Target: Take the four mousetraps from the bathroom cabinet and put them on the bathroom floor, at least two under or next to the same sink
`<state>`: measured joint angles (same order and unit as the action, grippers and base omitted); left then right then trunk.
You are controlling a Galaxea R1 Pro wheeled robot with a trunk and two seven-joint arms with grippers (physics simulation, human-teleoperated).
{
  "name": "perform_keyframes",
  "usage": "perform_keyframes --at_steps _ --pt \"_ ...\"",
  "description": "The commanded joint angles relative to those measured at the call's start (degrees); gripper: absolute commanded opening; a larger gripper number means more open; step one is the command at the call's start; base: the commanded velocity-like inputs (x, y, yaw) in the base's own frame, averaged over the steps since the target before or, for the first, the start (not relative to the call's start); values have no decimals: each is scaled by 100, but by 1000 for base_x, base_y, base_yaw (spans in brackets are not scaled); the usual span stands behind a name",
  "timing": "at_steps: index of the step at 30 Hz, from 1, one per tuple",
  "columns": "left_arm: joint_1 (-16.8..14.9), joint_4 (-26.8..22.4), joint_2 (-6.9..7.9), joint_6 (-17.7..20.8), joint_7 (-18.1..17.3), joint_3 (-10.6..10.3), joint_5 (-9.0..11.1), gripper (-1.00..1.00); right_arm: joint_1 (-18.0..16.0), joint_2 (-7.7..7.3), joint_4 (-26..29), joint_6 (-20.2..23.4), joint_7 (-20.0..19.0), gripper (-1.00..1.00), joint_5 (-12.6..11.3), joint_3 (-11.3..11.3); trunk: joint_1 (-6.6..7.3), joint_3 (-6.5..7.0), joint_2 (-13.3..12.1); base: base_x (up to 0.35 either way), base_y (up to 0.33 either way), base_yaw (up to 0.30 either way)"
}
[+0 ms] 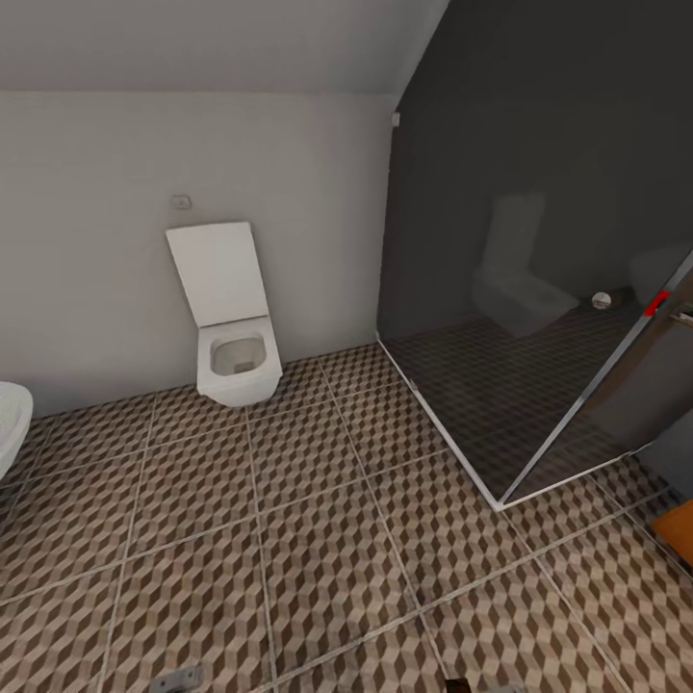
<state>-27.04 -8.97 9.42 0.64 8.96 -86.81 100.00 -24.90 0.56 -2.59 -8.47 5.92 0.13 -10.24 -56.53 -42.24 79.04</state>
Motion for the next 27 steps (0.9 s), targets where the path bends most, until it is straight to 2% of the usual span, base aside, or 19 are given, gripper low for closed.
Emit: perform_keyframes --at_steps 1,10,22,27 --pt "-4 -25 8 7 44 -29 11 -100 -9 4 -27 -46 15 -100 -15 -39 0 -4 3 0 0 0" --pt "-3 -36 8 -2 12 -29 11 -100 2 20 -15 -42 -3 -100 -39 -40 0 -4 3 0 0 21" --pt "-3 -43 2 -2 9 -29 11 -100 2 23 -13 -41 5 -100 -39 -40 0 -4 3 0 0 269" --pt "-3 -43 -84 -15 10 -29 11 -100 2 23 -13 -41 17 -100 -31 -40 0 -4 3 0 0 290"
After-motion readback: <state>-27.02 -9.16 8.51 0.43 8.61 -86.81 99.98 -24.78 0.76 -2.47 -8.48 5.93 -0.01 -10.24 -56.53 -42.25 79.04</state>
